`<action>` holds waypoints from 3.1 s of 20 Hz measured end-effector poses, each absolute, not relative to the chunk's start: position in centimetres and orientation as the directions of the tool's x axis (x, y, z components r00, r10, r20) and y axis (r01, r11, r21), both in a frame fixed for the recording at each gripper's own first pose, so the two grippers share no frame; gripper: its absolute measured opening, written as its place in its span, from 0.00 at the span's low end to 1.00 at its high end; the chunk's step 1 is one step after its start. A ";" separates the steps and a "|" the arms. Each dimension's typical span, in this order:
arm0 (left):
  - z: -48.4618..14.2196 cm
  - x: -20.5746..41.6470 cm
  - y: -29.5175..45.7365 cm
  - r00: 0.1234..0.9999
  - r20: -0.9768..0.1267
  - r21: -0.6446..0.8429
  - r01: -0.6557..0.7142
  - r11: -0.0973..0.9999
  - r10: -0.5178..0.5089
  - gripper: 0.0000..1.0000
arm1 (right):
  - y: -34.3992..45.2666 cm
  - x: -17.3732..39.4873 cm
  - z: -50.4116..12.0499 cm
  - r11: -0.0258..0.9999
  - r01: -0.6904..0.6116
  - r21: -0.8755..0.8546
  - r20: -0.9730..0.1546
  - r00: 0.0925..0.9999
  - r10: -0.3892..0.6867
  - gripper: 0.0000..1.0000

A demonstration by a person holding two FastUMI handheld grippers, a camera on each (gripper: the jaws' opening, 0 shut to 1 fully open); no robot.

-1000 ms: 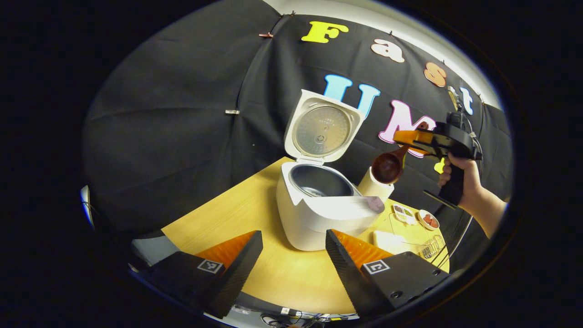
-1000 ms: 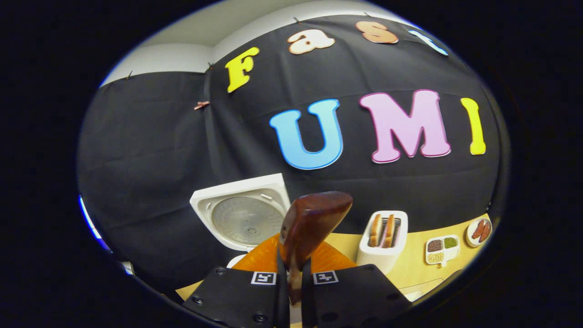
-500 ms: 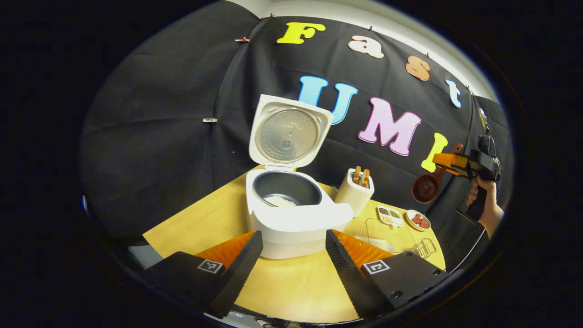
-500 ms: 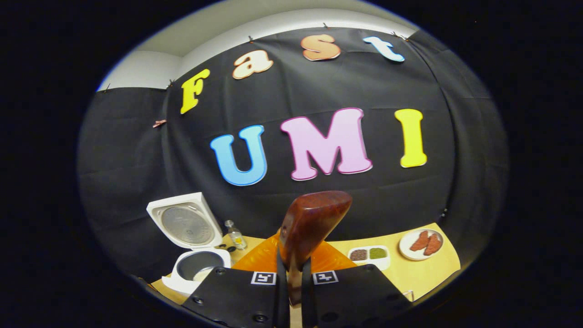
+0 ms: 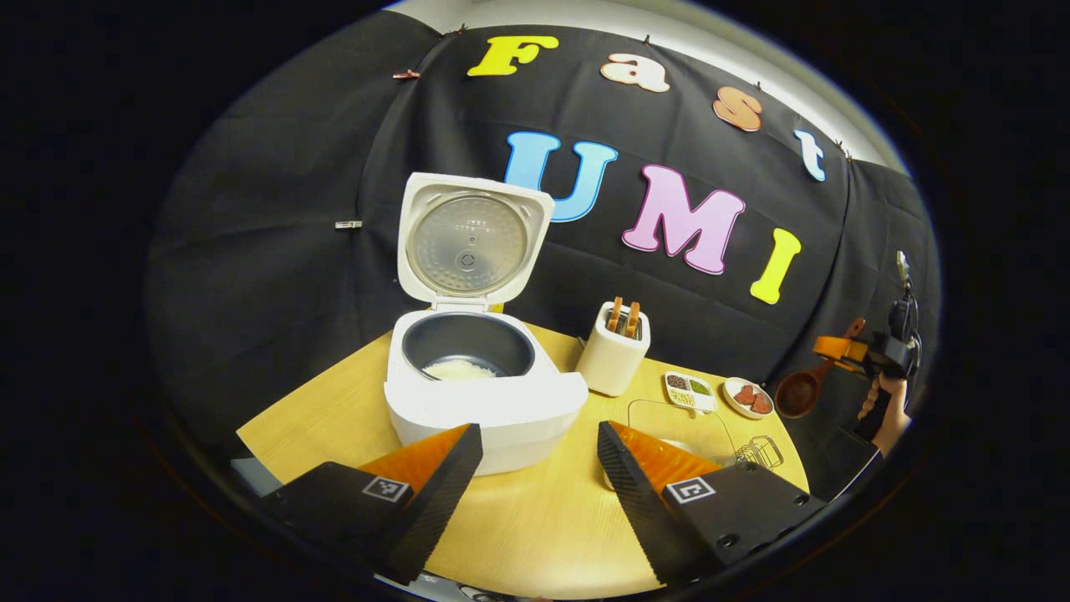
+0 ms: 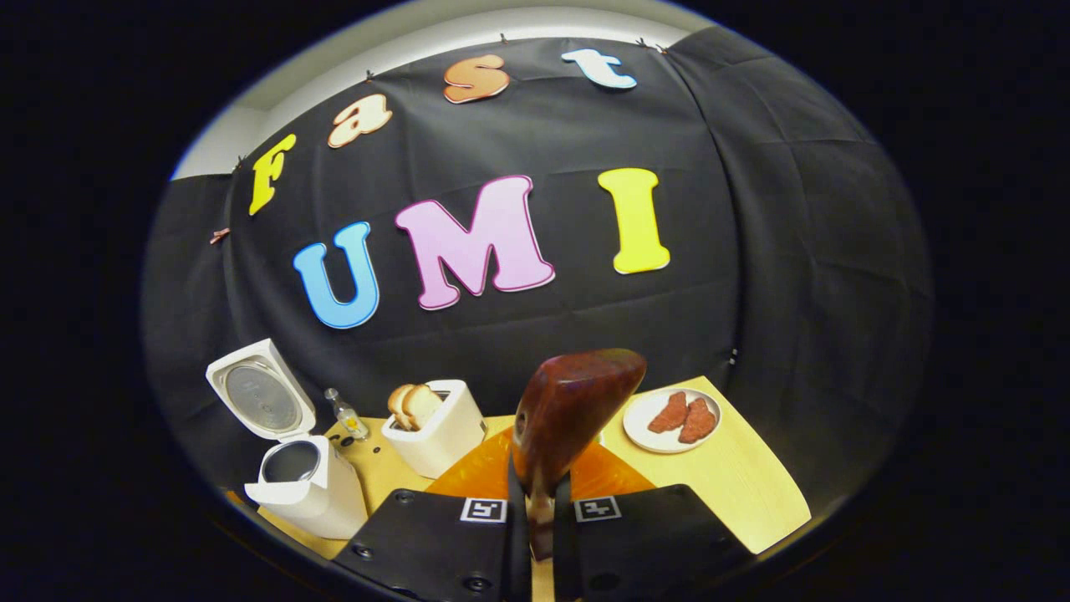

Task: Close the left gripper, press the button to open the rice cooker; take a wooden spoon from the chopstick holder with the right hand, scoop a spoonful of rice and pour it into the rice cooker, then put the wooden spoon back into the chopstick holder.

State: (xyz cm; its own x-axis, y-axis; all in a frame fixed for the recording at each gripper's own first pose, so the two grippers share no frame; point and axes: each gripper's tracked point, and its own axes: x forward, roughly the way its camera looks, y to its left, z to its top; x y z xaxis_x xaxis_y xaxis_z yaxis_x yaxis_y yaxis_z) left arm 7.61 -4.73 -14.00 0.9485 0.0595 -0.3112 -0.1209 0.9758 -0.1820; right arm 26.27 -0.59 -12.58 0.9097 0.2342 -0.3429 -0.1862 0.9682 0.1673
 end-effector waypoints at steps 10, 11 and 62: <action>-14.4 7.3 -8.1 0.927 -0.352 -0.206 -0.210 0.956 0.128 0.96 | -6.7 26.3 -23.0 0.979 -0.101 0.178 -0.502 0.846 0.179 0.14; -14.1 7.3 -8.2 0.930 -0.343 -0.215 -0.218 0.952 0.135 0.96 | -6.8 26.1 -24.1 0.977 -0.097 0.190 -0.517 0.836 0.184 0.14; 6.2 39.8 17.5 0.855 -0.395 -0.023 -0.376 0.926 0.337 0.95 | -11.0 9.3 -11.4 0.995 0.102 0.016 -0.313 0.945 -0.092 0.98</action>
State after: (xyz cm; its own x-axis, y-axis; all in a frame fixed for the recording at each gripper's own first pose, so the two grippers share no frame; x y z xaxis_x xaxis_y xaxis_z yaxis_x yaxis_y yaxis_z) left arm 39.79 17.48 6.16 0.8546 0.3373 -0.3948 -0.3762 0.9263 -0.0228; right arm 9.33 -10.99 -11.36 0.9453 -0.0915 -0.3130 0.1016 0.9947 0.0158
